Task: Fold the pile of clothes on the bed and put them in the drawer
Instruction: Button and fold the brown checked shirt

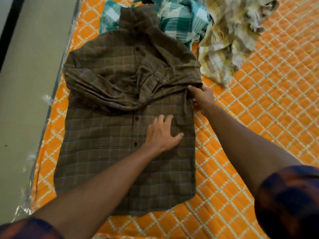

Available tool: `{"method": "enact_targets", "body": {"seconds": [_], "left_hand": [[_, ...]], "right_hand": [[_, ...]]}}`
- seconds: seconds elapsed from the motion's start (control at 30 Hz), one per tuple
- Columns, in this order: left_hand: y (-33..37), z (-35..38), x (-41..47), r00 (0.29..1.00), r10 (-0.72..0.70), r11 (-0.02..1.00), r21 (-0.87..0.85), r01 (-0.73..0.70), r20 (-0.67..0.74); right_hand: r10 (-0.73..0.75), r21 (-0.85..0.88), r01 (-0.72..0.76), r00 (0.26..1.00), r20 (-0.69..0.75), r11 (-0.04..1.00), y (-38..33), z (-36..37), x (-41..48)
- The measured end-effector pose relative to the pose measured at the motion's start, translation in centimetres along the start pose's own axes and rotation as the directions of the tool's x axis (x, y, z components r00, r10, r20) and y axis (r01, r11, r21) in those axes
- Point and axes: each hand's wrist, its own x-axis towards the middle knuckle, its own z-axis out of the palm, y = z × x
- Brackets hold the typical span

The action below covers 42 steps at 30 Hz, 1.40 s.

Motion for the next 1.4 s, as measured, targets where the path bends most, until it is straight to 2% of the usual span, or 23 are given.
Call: {"method": "enact_targets", "body": {"seconds": [0.1,0.17,0.3,0.4,0.47,0.53,0.63,0.7,0.8,0.87,0.93,0.97,1.1,1.2,1.3,1.4], "left_hand": [[3.4,2.9,0.6,0.979,-0.2,0.969,-0.143,0.204,0.041],[5.8,4.1,1.3,0.958,-0.282,0.95,-0.126,0.286,0.049],[8.1,5.5,2.5,0.928,-0.369,0.926,-0.065,0.372,0.05],[6.9,5.4,2.0,0.959,-0.28,0.953,-0.127,0.274,-0.033],[5.2,4.9,1.4,0.978,-0.207,0.933,-0.306,0.189,-0.028],[3.0,4.2,0.4,0.974,-0.224,0.819,-0.535,0.21,0.04],[0.1,1.8,-1.3,0.938,-0.287,0.502,-0.802,0.322,0.197],[-2.1,0.2,-2.8,0.932,-0.286,0.433,-0.837,0.334,0.224],[-5.4,-1.4,-5.8,0.918,-0.312,0.513,-0.77,0.38,0.245],[-8.4,-2.3,-8.2,0.879,-0.347,0.551,-0.687,0.474,0.328],[-10.9,-3.5,-9.9,0.817,-0.388,0.515,-0.635,0.576,0.427],[-13.0,-4.2,-11.1,0.798,-0.419,0.487,-0.635,0.6,0.433],[-20.4,-6.9,-13.8,0.8,-0.5,0.538,-0.604,0.587,0.331],[-25.5,-7.8,-15.9,0.772,-0.573,0.532,-0.593,0.605,0.275],[-28.0,-7.7,-17.5,0.742,-0.594,0.543,-0.526,0.654,0.31],[-28.7,-6.7,-17.7,0.723,-0.611,0.518,-0.528,0.673,0.321]], "right_hand": [[-0.179,-0.166,0.163,0.98,-0.082,0.973,0.3,0.5,0.6],[-0.305,-0.125,0.292,0.946,-0.107,0.948,0.3,0.7,0.3],[-0.413,-0.057,0.41,0.906,-0.089,0.91,0.8,1.0,0.1],[-0.336,0.043,0.342,0.936,-0.106,0.939,0.7,1.2,0.1],[-0.205,0.174,0.223,0.972,-0.116,0.959,0.6,1.0,0.0],[-0.083,0.336,0.106,0.993,-0.084,0.936,0.2,1.0,-0.2],[0.004,0.493,0.029,0.998,-0.065,0.87,-1.5,2.6,-1.5],[-0.02,0.513,0.086,0.991,-0.131,0.854,-3.2,4.4,-2.6],[-0.139,0.421,0.26,0.945,-0.298,0.869,-6.6,7.9,-4.1],[-0.26,0.33,0.364,0.912,-0.318,0.871,-9.0,11.6,-5.9],[-0.403,0.217,0.461,0.876,-0.263,0.86,-10.6,15.2,-7.3],[-0.447,0.169,0.478,0.874,-0.193,0.862,-11.2,17.9,-8.5],[-0.504,0.107,0.498,0.863,0.041,0.861,-12.1,26.1,-11.9],[-0.443,0.113,0.428,0.861,0.251,0.896,-11.5,32.4,-13.2],[-0.288,-0.029,0.342,0.83,0.478,0.939,-9.6,37.0,-12.5],[-0.246,-0.096,0.35,0.803,0.543,0.932,-7.6,38.0,-11.3]]}}
